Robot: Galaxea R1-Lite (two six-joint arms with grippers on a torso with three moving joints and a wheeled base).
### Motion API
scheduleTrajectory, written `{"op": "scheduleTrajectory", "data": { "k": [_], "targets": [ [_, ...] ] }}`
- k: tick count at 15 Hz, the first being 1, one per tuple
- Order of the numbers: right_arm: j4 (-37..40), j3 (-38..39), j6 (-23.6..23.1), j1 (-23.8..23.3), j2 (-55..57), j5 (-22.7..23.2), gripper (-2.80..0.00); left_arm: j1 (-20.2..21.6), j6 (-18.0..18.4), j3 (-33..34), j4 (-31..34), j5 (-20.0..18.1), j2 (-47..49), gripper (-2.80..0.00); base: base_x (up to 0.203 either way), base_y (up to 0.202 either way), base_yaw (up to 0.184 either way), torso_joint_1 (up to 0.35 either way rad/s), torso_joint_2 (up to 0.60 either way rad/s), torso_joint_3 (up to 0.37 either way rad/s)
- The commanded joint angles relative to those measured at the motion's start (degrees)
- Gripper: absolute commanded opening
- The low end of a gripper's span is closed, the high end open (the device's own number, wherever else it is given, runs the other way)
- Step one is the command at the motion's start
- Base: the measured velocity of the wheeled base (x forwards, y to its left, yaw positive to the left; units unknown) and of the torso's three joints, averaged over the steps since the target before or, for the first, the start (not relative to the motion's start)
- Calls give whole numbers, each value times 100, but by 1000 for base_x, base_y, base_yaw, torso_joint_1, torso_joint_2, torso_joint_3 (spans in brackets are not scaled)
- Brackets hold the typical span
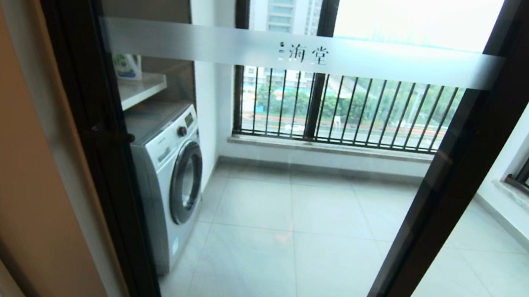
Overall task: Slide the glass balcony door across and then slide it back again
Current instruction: Open the slid door
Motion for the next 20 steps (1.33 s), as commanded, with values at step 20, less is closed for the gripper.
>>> {"op": "scheduleTrajectory", "data": {
  "k": [20],
  "targets": [
    [-5, 70, 0, -1, 0, 4, -280, -34, -326, -2975, -1343, -524, 5238, -280, 0, 0, 0, 0, 0, 0]
  ]
}}
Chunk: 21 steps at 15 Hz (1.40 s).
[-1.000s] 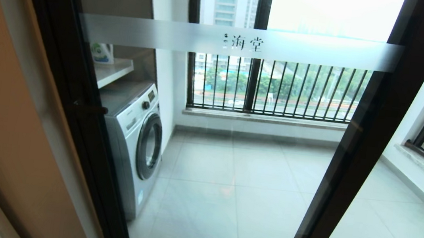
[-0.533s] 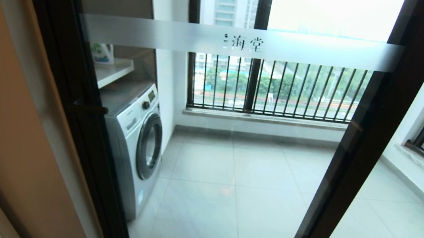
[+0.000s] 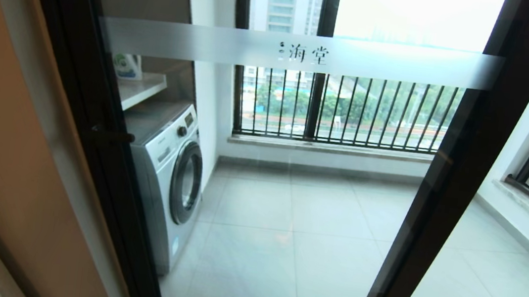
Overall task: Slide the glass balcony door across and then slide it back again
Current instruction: Open the slid door
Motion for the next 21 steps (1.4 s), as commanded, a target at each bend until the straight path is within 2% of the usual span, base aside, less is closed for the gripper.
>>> {"op": "scheduleTrajectory", "data": {
  "k": [1, 6, 10, 12, 14, 21],
  "targets": [
    [-2, 70, -5, 2, 0, 4, -280, -1, -20, -459, -628, -23, 1713, -280, 0, 0, 0, 0, 0, 0],
    [-2, 70, -5, 4, -1, 4, -280, -2, -27, -1487, -1576, -41, 3487, -280, 0, 0, 0, 0, 0, 0],
    [-2, 70, -5, 2, -7, 4, -280, -3, -5, -1893, -2085, -23, 4692, -280, 0, 0, 0, 0, 0, 0],
    [-2, 70, -5, 2, 0, 4, -280, -2, 10, -2031, -2681, -4, 5186, -280, 0, 0, 0, 0, 0, 0],
    [-2, 70, -5, 2, 0, 4, -280, -2, 23, -2077, -3028, 2, 5457, -280, 0, 0, 0, 0, 0, 0],
    [-2, 70, -5, 2, -8, 4, -280, 84, 28, -2046, -3285, 24, 6030, -280, 0, 0, 0, 0, 0, 0]
  ]
}}
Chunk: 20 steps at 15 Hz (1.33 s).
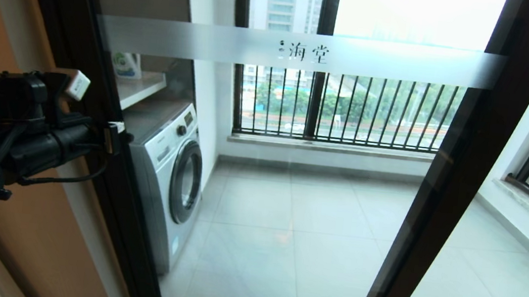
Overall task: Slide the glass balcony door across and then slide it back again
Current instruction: Open the slid door
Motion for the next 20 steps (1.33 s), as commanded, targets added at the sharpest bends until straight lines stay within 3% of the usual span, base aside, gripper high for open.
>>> {"op": "scheduleTrajectory", "data": {
  "k": [1, 6, 13, 20],
  "targets": [
    [-5, 70, -4, 5, -8, 3, -280, 49, 5, -34, -283, -2, 328, -280, 0, 0, 0, 0, 0, 0],
    [-5, 70, -4, -1, -6, 3, -280, 241, 86, -152, -790, 67, 938, -280, 0, 0, 0, 0, 0, 0],
    [-5, 70, -4, -1, -9, 3, -280, 310, 140, -736, -796, 206, 1360, -280, 0, 0, 0, 0, 0, 0],
    [-5, 70, -4, 4, -7, 3, -280, 408, 201, -631, -796, 215, 1783, -280, 0, 0, 0, 0, 0, 0]
  ]
}}
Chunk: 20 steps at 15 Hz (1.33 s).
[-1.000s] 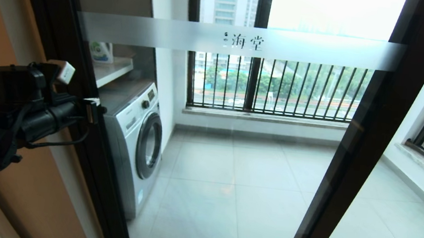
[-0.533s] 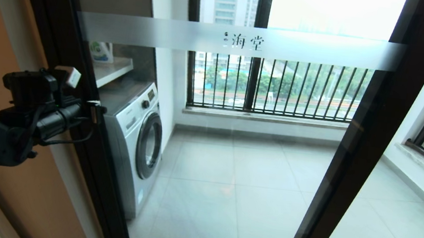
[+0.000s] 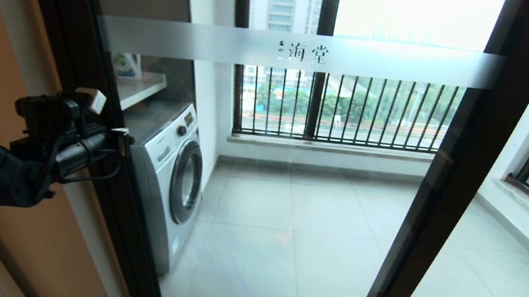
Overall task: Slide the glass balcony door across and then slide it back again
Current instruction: Open the slid door
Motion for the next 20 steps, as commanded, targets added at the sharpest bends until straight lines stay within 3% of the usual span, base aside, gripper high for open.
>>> {"op": "scheduleTrajectory", "data": {
  "k": [1, 10, 17, 20],
  "targets": [
    [-3, 70, -3, -1, -9, 4, -280, 57, -1, 33, 30, 9, 221, -280, 0, 0, 0, 0, 0, 0],
    [-3, 70, -3, -1, -9, 4, -280, 218, 67, 126, 13, 9, 352, -280, 0, 0, 0, 0, 0, 0],
    [-3, 70, -3, -1, -2, 4, -280, 587, 77, 99, 10, 0, 432, -280, 0, 0, 0, 0, 0, 0],
    [-3, 70, -3, -1, -8, 4, -280, 626, 230, 200, -73, 18, 582, -280, 0, 0, 0, 0, 0, 0]
  ]
}}
